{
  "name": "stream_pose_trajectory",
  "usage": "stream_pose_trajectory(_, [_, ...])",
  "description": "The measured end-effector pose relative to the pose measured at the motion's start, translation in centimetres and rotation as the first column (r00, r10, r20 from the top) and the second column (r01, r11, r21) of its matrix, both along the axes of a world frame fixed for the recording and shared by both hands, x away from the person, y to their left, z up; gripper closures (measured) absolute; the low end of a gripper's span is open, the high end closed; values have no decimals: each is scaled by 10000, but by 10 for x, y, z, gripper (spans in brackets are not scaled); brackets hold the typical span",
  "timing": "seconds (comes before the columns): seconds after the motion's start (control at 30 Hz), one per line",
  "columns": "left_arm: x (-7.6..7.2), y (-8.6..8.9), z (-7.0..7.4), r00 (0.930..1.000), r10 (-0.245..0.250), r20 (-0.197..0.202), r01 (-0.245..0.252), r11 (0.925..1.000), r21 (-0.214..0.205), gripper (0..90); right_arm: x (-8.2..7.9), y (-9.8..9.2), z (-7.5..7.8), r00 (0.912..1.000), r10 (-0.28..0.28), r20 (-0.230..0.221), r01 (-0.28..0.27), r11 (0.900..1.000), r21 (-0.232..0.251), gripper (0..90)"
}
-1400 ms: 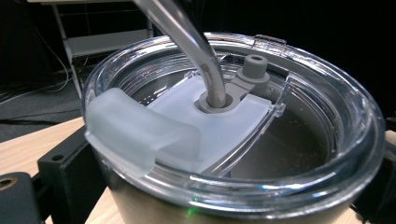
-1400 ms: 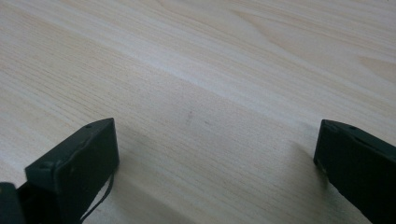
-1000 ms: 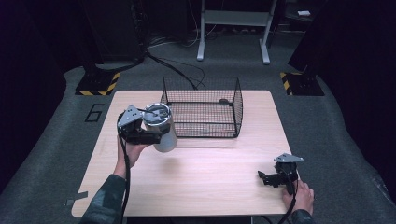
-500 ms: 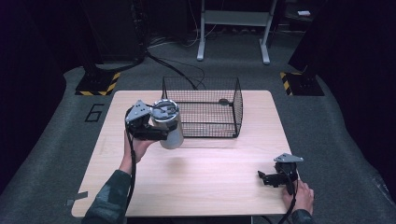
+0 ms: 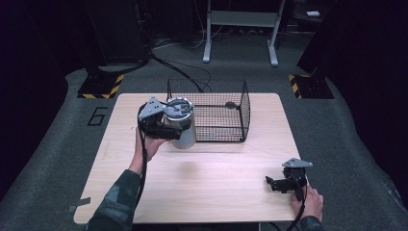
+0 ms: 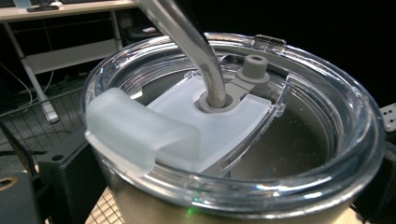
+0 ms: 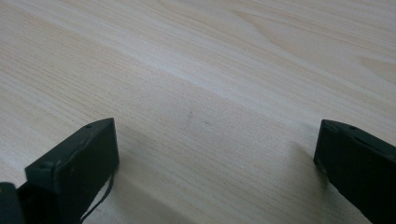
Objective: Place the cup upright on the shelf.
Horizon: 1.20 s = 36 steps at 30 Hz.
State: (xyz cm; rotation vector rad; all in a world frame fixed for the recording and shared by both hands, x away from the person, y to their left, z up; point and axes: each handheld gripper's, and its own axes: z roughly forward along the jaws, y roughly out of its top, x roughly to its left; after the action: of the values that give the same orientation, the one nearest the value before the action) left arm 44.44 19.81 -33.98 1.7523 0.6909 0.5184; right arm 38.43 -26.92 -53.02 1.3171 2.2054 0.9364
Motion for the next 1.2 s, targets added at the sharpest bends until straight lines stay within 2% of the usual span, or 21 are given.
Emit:
stream_pose_trajectory(0.3, [10, -8, 11, 9999, -133, 69, 134, 9998, -149, 38, 0, 0, 0, 10000, 3, -1, -3, 10000, -1, 0])
stream_pose_trajectory(0.63, [25, -18, 23, 9998, -77, 191, 78, 9999, -76, 39, 0, 0, 0, 10000, 7, 1, -7, 10000, 0, 0])
stream_pose_trajectory(1.1, [53, -31, 24, 9998, 204, 91, -205, 9998, 90, 38, 0, 0, 0, 10000, 1, 1, -1, 10000, 4, 0])
stream_pose_trajectory(1.2, [58, -35, 25, 9994, 292, 169, -295, 9994, 170, 38, 0, 0, 0, 10000, 5, 4, -5, 10000, 2, 0])
